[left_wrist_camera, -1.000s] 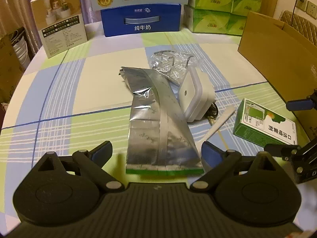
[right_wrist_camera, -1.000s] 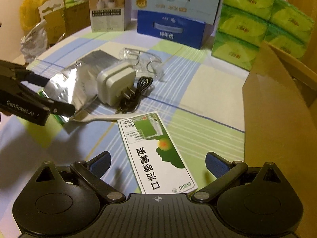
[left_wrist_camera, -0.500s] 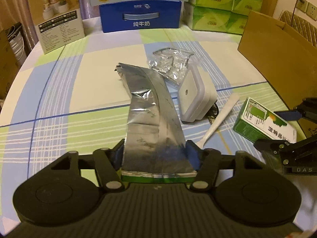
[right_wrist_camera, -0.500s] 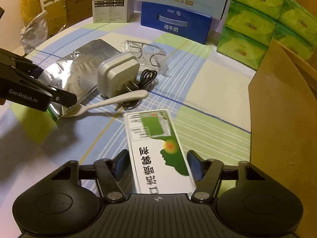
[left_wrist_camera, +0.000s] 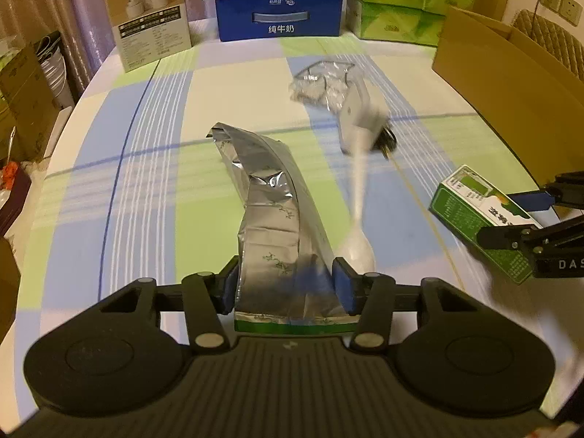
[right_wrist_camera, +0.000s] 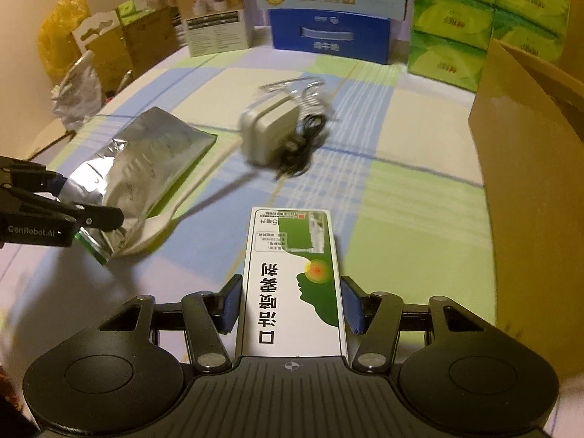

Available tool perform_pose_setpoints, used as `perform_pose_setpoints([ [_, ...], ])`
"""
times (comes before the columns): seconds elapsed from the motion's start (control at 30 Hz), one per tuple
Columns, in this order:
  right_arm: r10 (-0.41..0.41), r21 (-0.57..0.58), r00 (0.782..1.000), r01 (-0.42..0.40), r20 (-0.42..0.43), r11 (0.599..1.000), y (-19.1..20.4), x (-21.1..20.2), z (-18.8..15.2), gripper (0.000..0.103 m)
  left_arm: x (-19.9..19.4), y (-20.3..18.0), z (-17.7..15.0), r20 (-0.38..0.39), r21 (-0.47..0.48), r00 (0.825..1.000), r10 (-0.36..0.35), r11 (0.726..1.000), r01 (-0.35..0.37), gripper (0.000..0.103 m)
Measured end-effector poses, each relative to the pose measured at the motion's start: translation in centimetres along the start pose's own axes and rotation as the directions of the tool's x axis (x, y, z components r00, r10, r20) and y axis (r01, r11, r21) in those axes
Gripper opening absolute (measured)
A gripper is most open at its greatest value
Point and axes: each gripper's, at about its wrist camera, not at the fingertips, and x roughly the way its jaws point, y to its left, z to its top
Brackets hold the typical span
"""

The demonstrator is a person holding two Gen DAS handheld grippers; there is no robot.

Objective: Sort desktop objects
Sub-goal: 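Grasp the silver foil bag with the left tool while the right tool grasps the green-and-white box, then lift the foil bag and green-and-white box with both tools toward the cardboard box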

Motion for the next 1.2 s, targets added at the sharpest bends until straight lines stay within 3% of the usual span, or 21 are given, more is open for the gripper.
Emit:
perform_pose_setpoints([
  [0.07, 0.005, -0.005, 1.0, -0.005, 0.0, 1.0, 0.9, -0.5, -0.7, 0.053, -1.0, -0.2, -1.2, -0.007, -0.001, 1.0, -0.003, 1.0, 0.003, 0.038],
  [0.37, 0.014, 0.011, 1.0, -0.014, 0.01, 1.0, 3.1, -2.2, -3.0, 0.053, -4.0, 0.3, -4.9, 0.005, -0.056, 1.0, -0.023, 0.998, 0.024, 0.041],
  [0.6, -0.003, -0.012, 1.0, 0.003, 0.017, 1.0, 3.4, -1.9, -3.1, 0.053, -4.0, 1.1, -2.9, 0.026, -0.06, 0.999, -0.018, 0.998, 0.02, 0.06],
  [0.87, -0.022, -0.046, 1.0, 0.023, 0.017, 0.999, 3.8, -1.1, -2.6, 0.055, -0.6, 1.7, -0.6, -0.067, -0.01, 0.997, -0.044, 0.999, 0.043, 0.061],
  [1.03, -0.04, -0.046, 0.999, 0.04, 0.008, 0.998, 3.5, -0.7, -2.5, 0.066, 1.1, 2.0, 0.0, -0.107, -0.013, 0.992, -0.062, 0.998, 0.061, 0.062],
  [1.2, -0.039, -0.021, 0.999, 0.039, -0.015, 0.999, 3.1, -0.4, -2.5, 0.07, 2.3, 1.6, 0.3, -0.135, 0.007, 0.989, -0.057, 0.998, 0.058, 0.062],
])
